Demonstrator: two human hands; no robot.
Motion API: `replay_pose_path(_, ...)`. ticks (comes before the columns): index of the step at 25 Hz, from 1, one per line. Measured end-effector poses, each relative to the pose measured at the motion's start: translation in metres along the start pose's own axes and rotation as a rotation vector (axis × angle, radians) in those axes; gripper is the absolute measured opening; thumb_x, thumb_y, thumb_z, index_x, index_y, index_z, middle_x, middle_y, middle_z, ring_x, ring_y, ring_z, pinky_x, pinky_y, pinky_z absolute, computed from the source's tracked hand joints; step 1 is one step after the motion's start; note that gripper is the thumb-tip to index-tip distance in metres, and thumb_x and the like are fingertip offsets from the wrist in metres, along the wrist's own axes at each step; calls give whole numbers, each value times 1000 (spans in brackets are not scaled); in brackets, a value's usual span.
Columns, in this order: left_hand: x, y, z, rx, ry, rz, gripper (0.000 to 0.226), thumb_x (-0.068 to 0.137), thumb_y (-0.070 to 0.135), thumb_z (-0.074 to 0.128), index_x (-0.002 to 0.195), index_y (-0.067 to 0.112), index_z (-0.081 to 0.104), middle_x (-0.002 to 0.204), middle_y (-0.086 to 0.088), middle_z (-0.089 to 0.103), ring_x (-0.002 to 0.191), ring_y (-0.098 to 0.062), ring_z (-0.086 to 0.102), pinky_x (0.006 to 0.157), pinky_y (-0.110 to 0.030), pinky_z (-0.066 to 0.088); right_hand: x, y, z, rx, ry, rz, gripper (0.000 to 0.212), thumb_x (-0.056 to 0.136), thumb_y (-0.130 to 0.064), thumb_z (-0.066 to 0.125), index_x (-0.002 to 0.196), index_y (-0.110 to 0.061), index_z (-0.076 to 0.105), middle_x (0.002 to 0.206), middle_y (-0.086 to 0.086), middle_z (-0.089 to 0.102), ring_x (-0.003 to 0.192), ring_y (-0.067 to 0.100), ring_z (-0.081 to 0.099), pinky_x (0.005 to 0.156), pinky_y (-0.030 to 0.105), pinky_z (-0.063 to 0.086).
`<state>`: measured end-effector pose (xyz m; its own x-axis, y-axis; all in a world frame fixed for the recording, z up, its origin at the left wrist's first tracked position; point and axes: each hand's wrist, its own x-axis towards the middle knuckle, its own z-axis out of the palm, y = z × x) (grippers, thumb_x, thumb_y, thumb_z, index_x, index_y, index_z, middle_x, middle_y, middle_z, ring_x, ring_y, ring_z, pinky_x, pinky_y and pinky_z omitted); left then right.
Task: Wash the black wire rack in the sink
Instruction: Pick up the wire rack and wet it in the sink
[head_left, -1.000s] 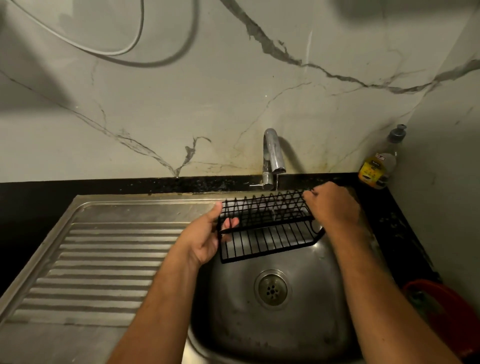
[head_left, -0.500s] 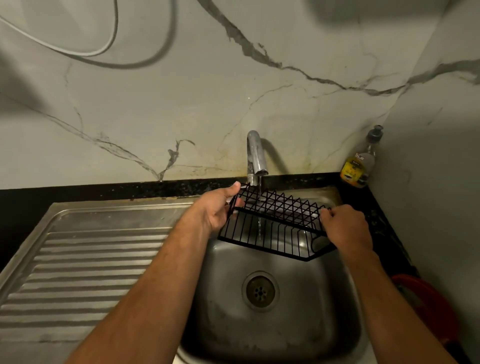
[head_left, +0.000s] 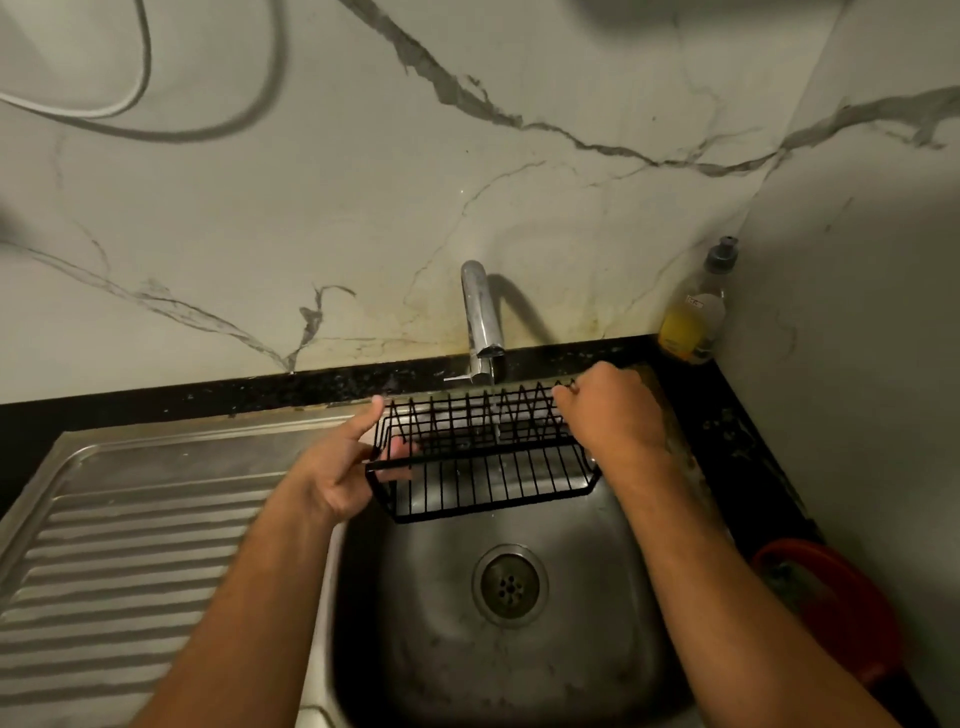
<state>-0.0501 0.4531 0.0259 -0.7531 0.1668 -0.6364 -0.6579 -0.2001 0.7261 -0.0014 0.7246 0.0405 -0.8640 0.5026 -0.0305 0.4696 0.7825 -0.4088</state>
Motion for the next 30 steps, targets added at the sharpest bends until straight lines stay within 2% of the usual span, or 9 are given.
replay_pose_path(4, -7, -15, -33, -84, 66, -22, 72, 78, 49, 75, 132, 3, 63, 119, -19, 70, 90, -26, 77, 108, -52, 49, -11, -33, 8, 22, -3, -104, 31, 92, -48, 62, 88, -18, 70, 80, 3, 68, 74, 22, 65, 64, 30, 52)
replay_pose_path(8, -12, -30, -48, -133, 153, -47, 56, 95, 48, 62, 130, 4, 62, 106, -19, 67, 57, -16, 72, 110, -53, 46, -24, -60, 13, -10, -34, -236, 30, 95, -46, 60, 96, -17, 68, 80, 0, 65, 75, 17, 64, 72, 34, 56)
replay_pose_path(11, -18, -37, -43, -158, 203, -45, 45, 99, 46, 57, 116, 5, 63, 83, -17, 71, 54, -18, 71, 108, -54, 47, -23, -71, 13, -47, 22, -301, 32, 95, -45, 60, 102, -14, 67, 83, 1, 65, 75, 17, 63, 69, 32, 53)
replay_pose_path(14, -20, -35, -30, -169, 162, -71, 48, 98, 45, 58, 120, 3, 63, 98, -19, 70, 56, -18, 72, 78, -34, 62, -19, -57, 8, 3, 15, -225, 29, 93, -45, 62, 99, -18, 68, 84, -1, 67, 73, 15, 62, 66, 28, 49)
replay_pose_path(18, -14, -31, 1, -76, 106, -40, 41, 100, 43, 59, 119, 8, 68, 112, -14, 74, 70, -16, 74, 52, -21, 60, -20, -8, 10, 124, 65, -51, 24, 90, -41, 64, 99, -21, 72, 87, 1, 71, 76, 19, 64, 65, 28, 49)
replay_pose_path(21, -13, -29, 24, 23, 102, 8, 39, 100, 43, 61, 114, 8, 71, 105, -12, 78, 92, -20, 76, 59, -23, 62, -18, 22, 13, 183, 57, 34, 28, 88, -41, 63, 105, -20, 71, 103, 5, 71, 92, 25, 66, 77, 32, 52)
replay_pose_path(23, -10, -28, 36, 61, 87, 1, 42, 98, 44, 64, 118, 8, 70, 106, -12, 78, 101, -24, 75, 68, -23, 63, -17, 37, 16, 206, 33, 100, 29, 88, -43, 62, 106, -22, 71, 103, 4, 71, 91, 26, 67, 79, 34, 54)
replay_pose_path(27, 0, -33, 59, 114, 96, -1, 42, 99, 40, 61, 128, 9, 63, 129, -15, 66, 99, -25, 75, 61, -25, 61, -13, 52, 15, 239, 42, 200, 35, 91, -42, 59, 121, -26, 66, 113, 10, 69, 100, 32, 65, 86, 43, 55)
replay_pose_path(30, -3, -37, 64, 143, 122, -18, 37, 99, 33, 53, 124, 7, 62, 118, -17, 70, 84, -24, 74, 53, -27, 57, -18, 54, 16, 357, -5, 233, 48, 88, -42, 63, 133, -26, 57, 123, 10, 65, 111, 32, 61, 93, 45, 52)
